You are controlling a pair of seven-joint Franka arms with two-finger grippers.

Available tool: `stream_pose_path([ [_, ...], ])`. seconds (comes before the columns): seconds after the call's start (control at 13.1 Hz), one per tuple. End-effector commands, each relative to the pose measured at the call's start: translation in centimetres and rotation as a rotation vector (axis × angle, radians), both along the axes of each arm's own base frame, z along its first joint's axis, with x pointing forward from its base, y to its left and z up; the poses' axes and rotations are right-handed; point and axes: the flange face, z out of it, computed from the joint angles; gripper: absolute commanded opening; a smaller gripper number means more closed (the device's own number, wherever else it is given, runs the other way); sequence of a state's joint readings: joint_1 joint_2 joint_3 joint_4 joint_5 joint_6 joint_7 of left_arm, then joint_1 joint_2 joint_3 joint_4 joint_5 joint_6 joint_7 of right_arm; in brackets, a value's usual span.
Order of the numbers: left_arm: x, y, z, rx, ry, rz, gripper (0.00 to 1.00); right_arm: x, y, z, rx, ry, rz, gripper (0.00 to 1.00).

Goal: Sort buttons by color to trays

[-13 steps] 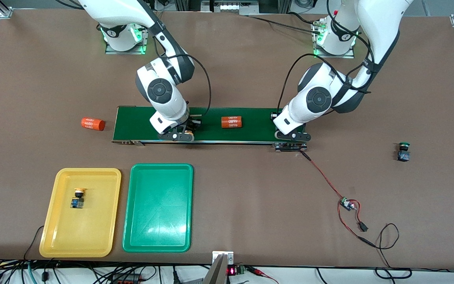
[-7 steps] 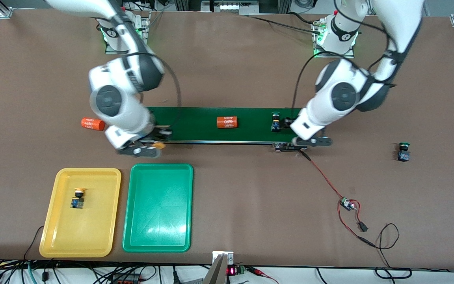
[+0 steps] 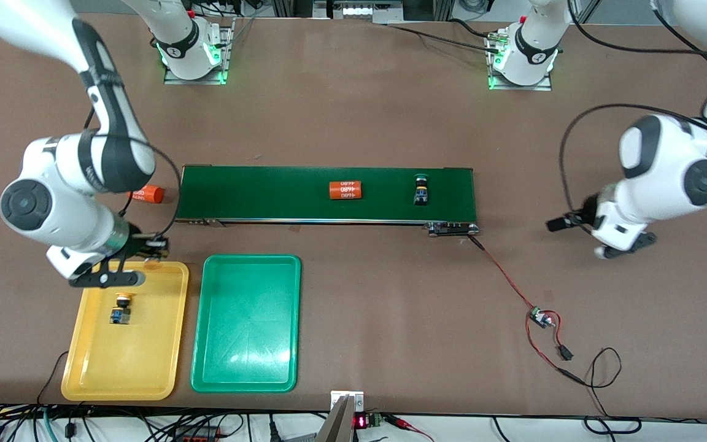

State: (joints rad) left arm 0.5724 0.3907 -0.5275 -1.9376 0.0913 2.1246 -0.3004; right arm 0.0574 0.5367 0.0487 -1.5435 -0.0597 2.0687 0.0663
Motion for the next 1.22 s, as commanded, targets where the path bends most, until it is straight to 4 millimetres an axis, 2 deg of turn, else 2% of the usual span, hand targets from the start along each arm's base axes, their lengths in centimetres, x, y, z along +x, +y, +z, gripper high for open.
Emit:
stream_pose_path([
  [0.0, 1.7, 5.3, -1.3, -0.035, -0.028, -0.127, 1.00, 2.5, -1.9, -3.5, -0.002, -0.057, 0.043, 0.00],
  [0.23, 1.2, 11.8, -4.2, -0.087, -0.044, -0.287, 1.00, 3.7, -4.3, -8.7, -0.056, -0.121, 0.069, 0.00],
  [0.3, 0.9, 12.9, -5.1, -0.111, -0.047, -0.349, 1.00, 4.0, -5.8, -10.1, -0.062, -0.144, 0.058, 0.00],
  [0.46, 0.7, 15.2, -6.2, -0.077, -0.090, -0.447, 1.00, 4.3, -6.4, -12.2, -0.065, -0.168, 0.055, 0.00],
  [0.61, 0.6, 16.1, -6.9, -0.001, -0.073, -0.521, 1.00, 4.3, -7.2, -14.9, -0.069, -0.189, 0.047, 0.00],
  [0.76, 0.6, 16.6, -7.0, 0.047, -0.059, -0.568, 1.00, 4.3, -7.3, -15.4, -0.064, -0.201, 0.047, 0.04],
  [0.84, 0.8, 16.7, -6.9, 0.074, -0.065, -0.595, 1.00, 4.3, -7.3, -15.3, -0.066, -0.202, 0.049, 0.33],
  [0.91, 0.7, 16.9, -7.3, 0.082, -0.063, -0.605, 1.00, 4.2, -8.4, -15.6, -0.067, -0.198, 0.039, 0.61],
  [0.99, 0.2, 17.8, -8.4, 0.069, -0.052, -0.592, 1.00, 4.2, -8.2, -15.6, -0.063, -0.200, 0.039, 0.88],
  [1.07, -0.2, 18.2, -9.7, 0.056, -0.050, -0.589, 1.00, 4.1, -7.9, -15.5, -0.061, -0.199, 0.042, 1.00],
  [1.14, -0.5, 18.5, -10.5, 0.051, -0.066, -0.590, 1.00, 4.1, -7.8, -15.6, -0.059, -0.197, 0.042, 1.00],
])
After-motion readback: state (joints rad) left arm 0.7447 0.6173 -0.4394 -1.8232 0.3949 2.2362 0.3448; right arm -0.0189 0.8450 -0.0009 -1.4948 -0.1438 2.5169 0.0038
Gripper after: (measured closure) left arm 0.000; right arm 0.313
